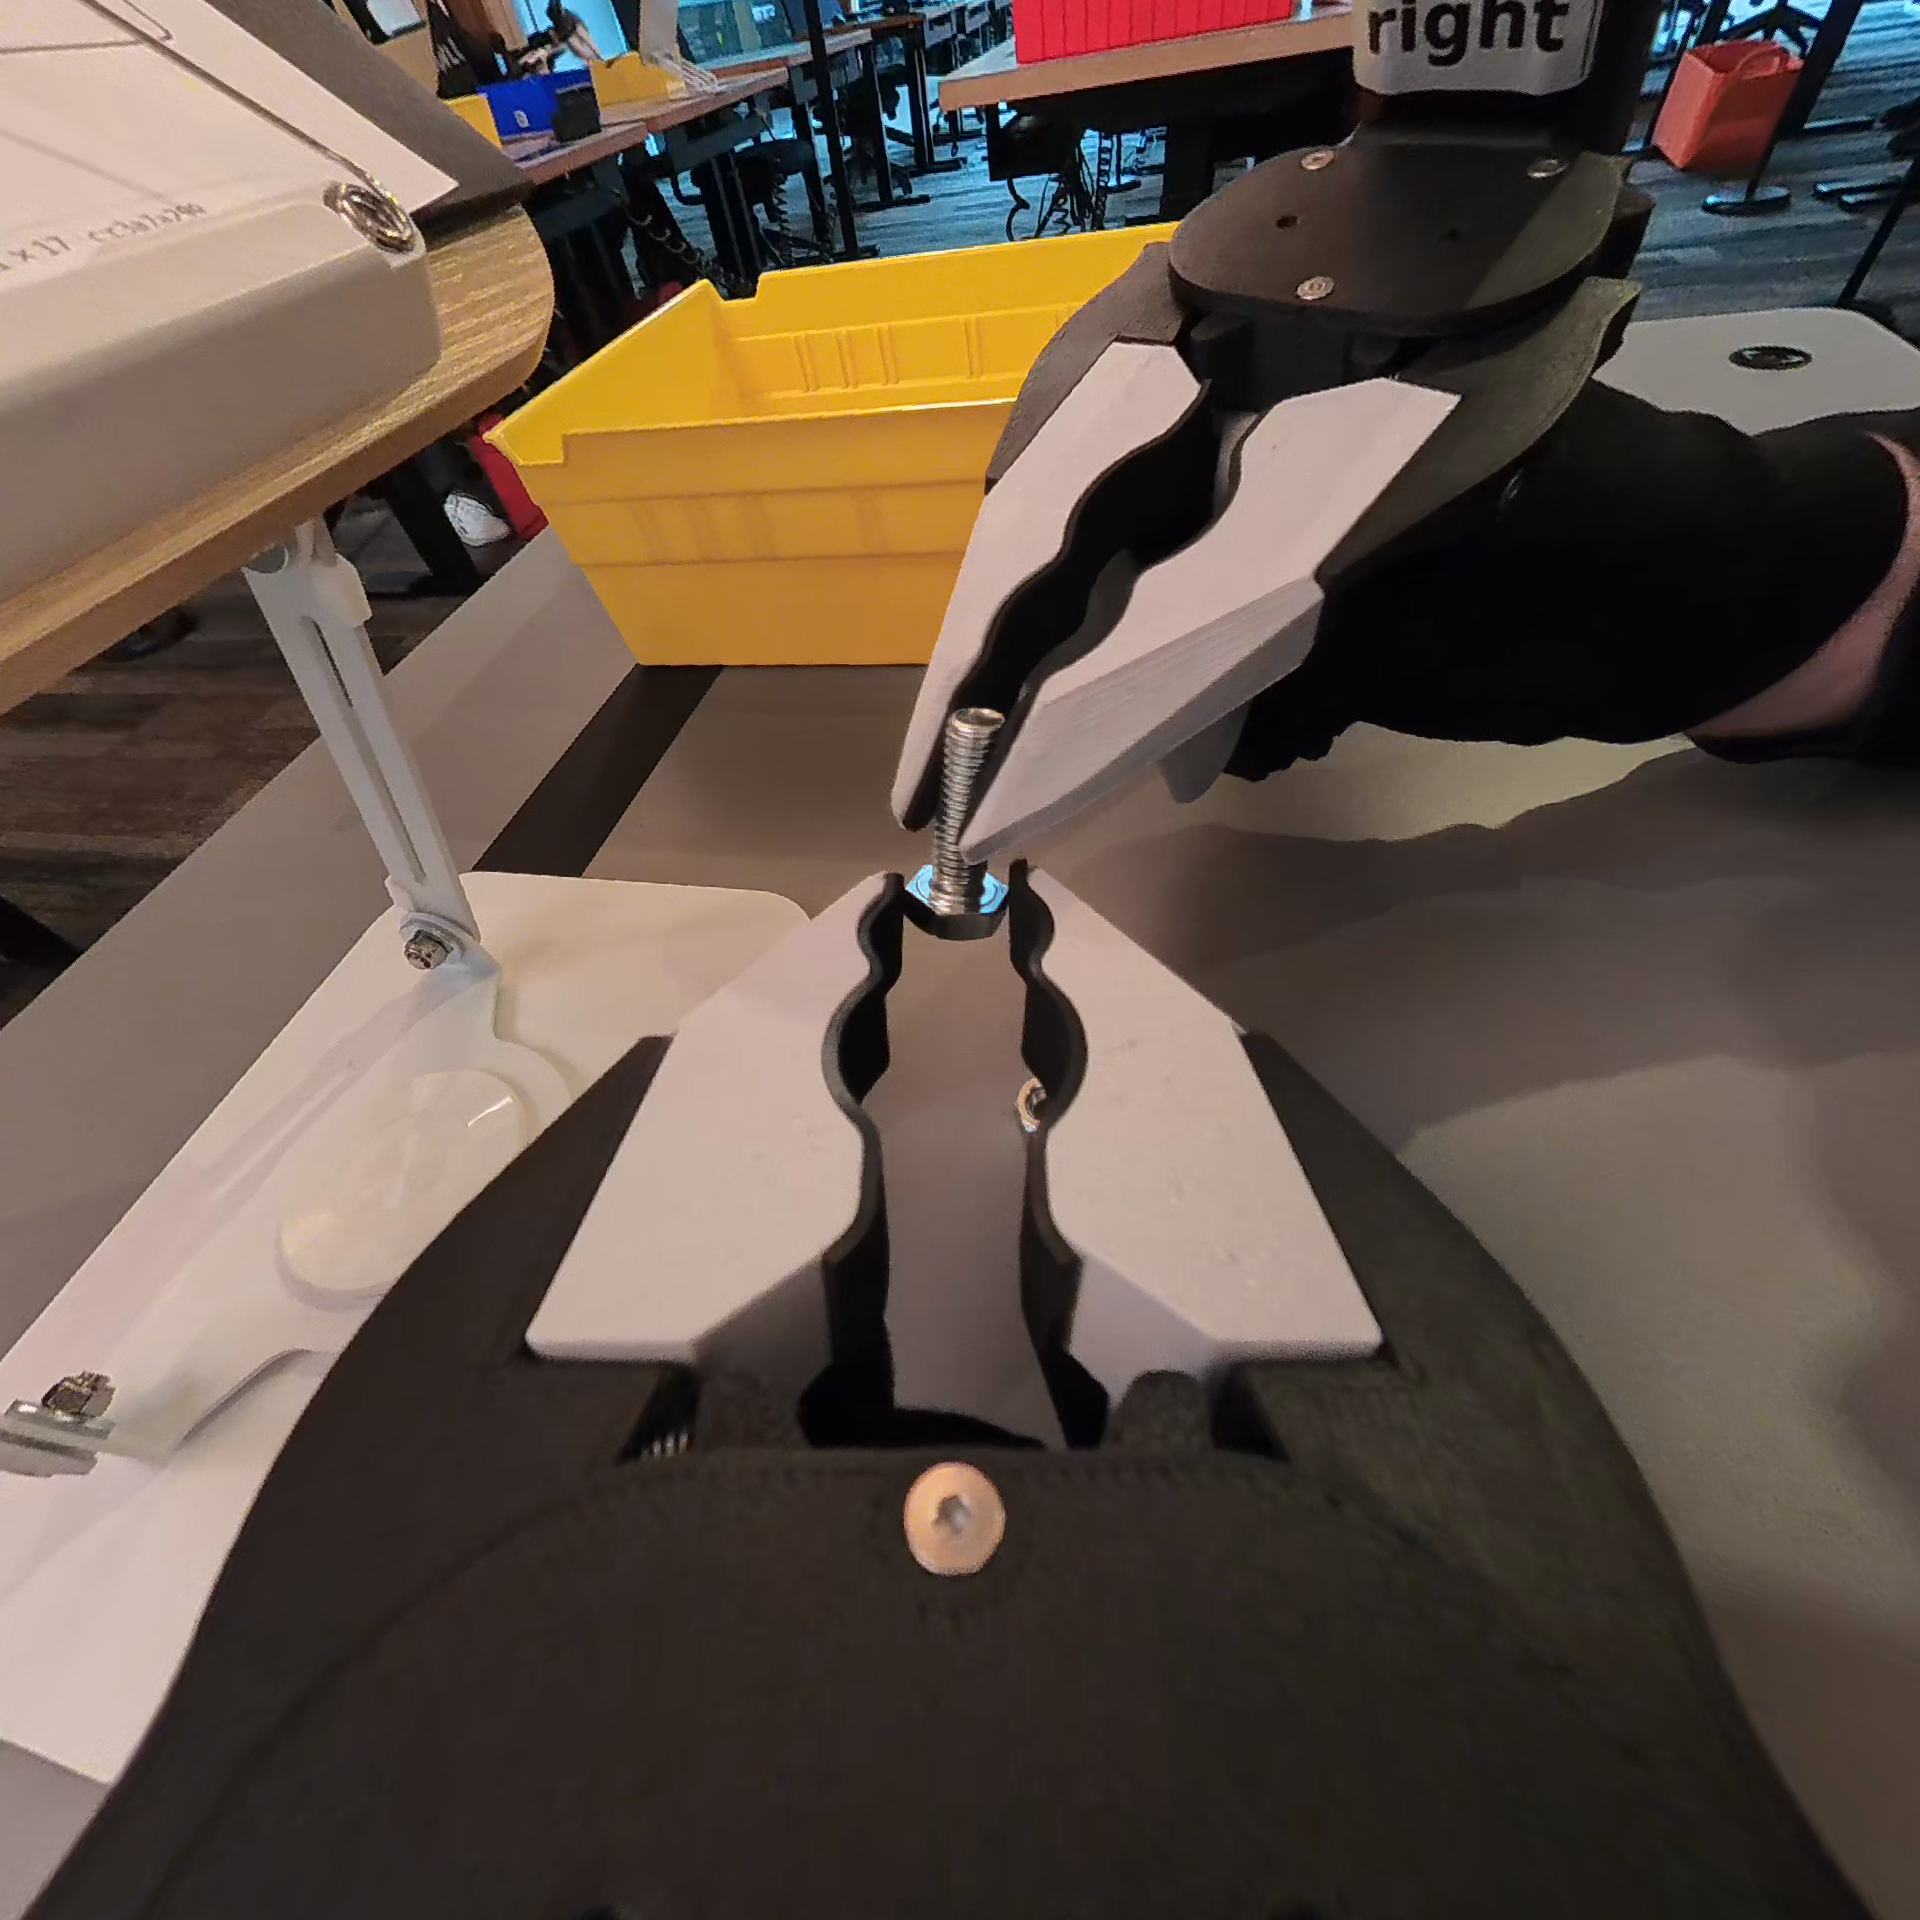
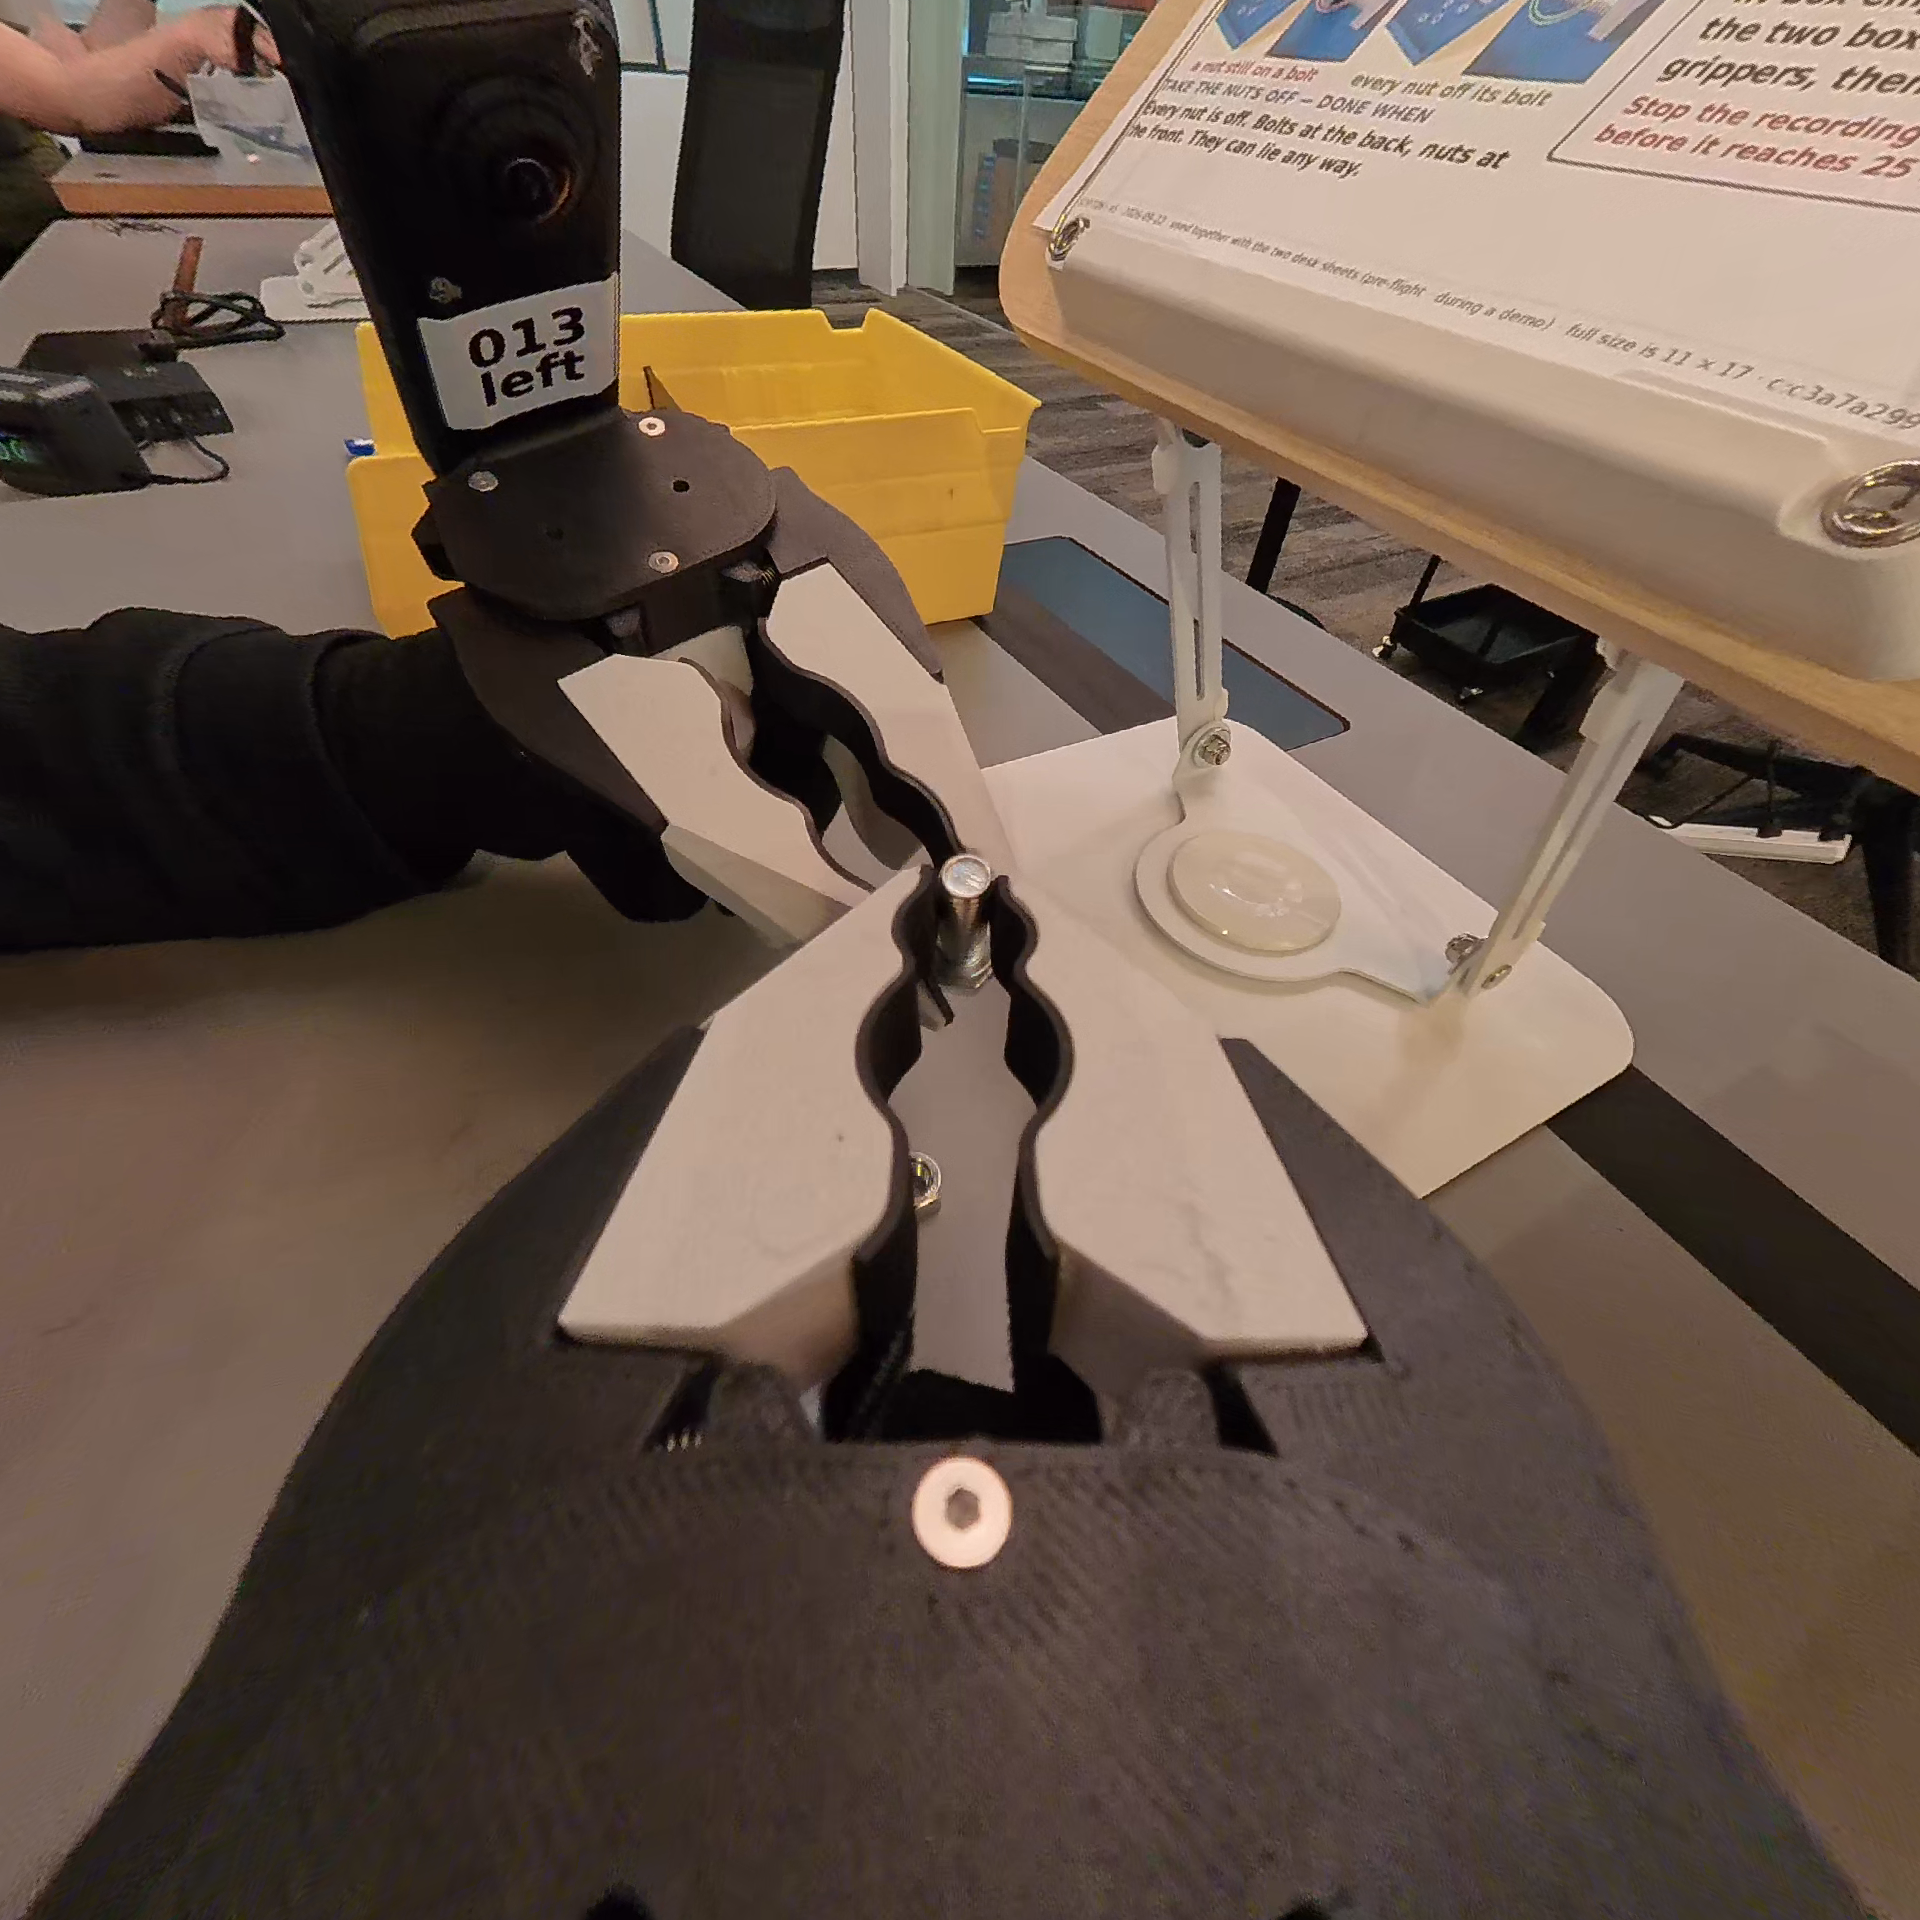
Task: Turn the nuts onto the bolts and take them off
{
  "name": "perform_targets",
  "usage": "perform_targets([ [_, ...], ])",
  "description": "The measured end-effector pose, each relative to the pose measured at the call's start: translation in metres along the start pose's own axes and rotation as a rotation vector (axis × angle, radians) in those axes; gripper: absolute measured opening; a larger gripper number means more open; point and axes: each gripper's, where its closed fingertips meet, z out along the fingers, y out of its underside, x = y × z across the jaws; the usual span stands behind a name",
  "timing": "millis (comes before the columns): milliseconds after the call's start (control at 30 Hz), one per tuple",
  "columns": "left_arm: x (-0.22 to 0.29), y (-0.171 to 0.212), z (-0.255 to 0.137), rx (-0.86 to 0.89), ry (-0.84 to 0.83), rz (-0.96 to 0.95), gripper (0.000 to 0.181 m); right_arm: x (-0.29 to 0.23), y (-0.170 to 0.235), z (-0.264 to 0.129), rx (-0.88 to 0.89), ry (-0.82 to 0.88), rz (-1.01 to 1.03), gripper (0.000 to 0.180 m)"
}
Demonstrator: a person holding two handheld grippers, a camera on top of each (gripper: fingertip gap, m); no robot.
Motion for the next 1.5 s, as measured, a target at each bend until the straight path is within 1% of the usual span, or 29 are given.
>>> perform_targets([
  [33,0.000,0.001,0.000,-0.003,0.000,0.004,0.019,0.000,0.000,0.000,-0.001,-0.002,-0.003,0.007],
  [700,0.002,0.006,0.000,-0.025,0.011,0.022,0.017,-0.001,0.001,-0.001,0.012,-0.021,0.013,0.007],
  [867,-0.002,0.010,0.000,-0.045,-0.003,0.014,0.017,0.004,-0.006,-0.004,0.052,-0.002,0.034,0.017],
  [1000,-0.007,0.006,-0.004,-0.008,-0.007,-0.024,0.017,0.012,-0.009,-0.010,0.084,0.024,0.051,0.023],
  [1067,-0.010,0.004,-0.007,0.013,-0.011,-0.044,0.017,0.015,-0.013,-0.013,0.108,0.033,0.065,0.023],
  [1200,-0.018,-0.005,-0.016,0.089,-0.008,-0.107,0.017,0.020,-0.009,-0.014,0.102,0.052,0.075,0.023],
  [1367,-0.023,-0.009,-0.023,0.116,-0.018,-0.121,0.017,0.018,-0.001,-0.009,0.059,0.052,0.063,0.023],
  [1500,-0.026,-0.013,-0.029,0.133,-0.026,-0.122,0.017,0.016,0.010,-0.002,-0.010,0.066,0.000,0.026],
])
